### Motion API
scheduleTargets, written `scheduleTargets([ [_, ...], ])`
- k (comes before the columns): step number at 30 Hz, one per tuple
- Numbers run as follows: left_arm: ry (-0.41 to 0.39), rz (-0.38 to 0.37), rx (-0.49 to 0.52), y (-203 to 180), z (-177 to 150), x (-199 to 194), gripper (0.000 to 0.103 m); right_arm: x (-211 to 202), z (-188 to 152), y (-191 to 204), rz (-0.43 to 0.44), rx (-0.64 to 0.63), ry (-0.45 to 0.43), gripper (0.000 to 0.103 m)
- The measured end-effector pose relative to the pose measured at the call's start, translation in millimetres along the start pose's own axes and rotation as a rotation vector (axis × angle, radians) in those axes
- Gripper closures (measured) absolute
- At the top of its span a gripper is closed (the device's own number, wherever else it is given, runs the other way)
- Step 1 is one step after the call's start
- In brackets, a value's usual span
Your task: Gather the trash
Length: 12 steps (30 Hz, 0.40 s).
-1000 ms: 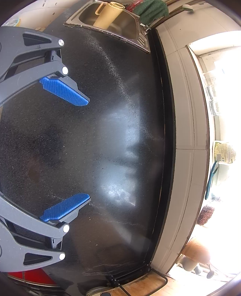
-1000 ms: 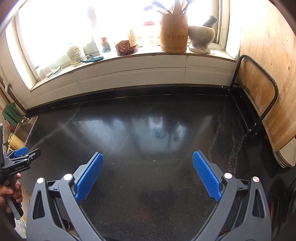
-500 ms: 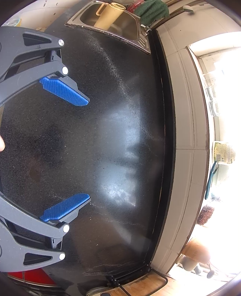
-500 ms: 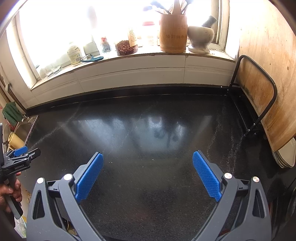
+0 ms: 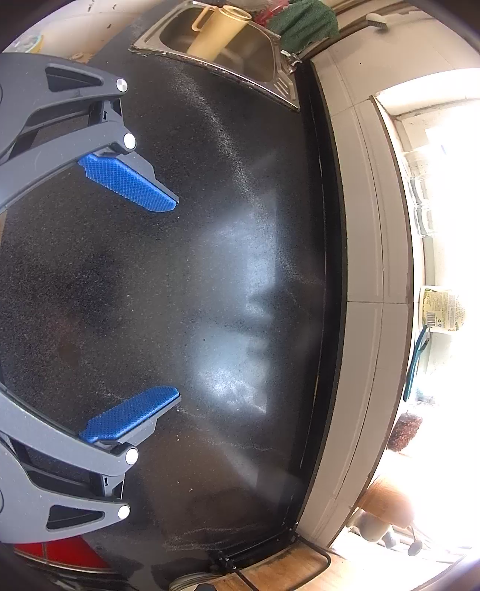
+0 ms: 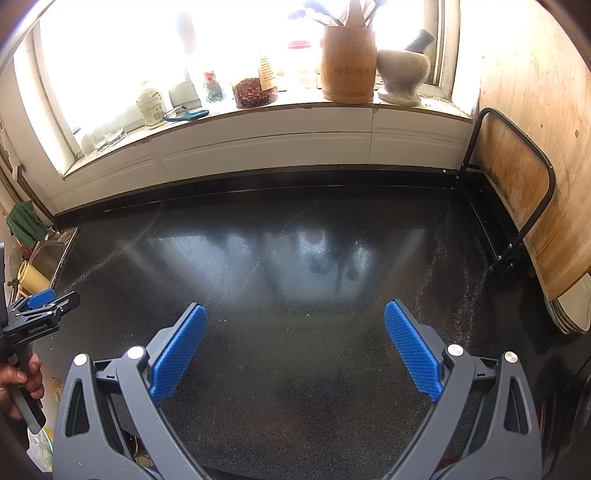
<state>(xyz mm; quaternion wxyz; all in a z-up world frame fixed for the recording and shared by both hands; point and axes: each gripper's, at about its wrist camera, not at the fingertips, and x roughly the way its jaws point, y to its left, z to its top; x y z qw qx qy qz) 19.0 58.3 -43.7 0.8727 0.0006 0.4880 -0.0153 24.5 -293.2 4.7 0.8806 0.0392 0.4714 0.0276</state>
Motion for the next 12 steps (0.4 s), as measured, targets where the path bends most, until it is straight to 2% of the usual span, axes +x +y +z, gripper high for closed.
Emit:
scheduleTargets([
  [5,-0.008,0.008,0.018,-2,3,1,0.010,4,3,-1,0.003,0.001,0.003,0.009],
  [8,0.011,-0.003,0.035,-4,6,8,0.010,9,4,-3,0.007,0.000,0.003,0.009],
  [11,-0.003,0.009,0.042,-1,6,21,0.010,20,3,-5,-0.001,-0.009,-0.001,0.009],
  [12,-0.003,-0.009,0.036,2,5,26,0.010,25,3,-6,-0.003,-0.012,-0.002,0.009],
])
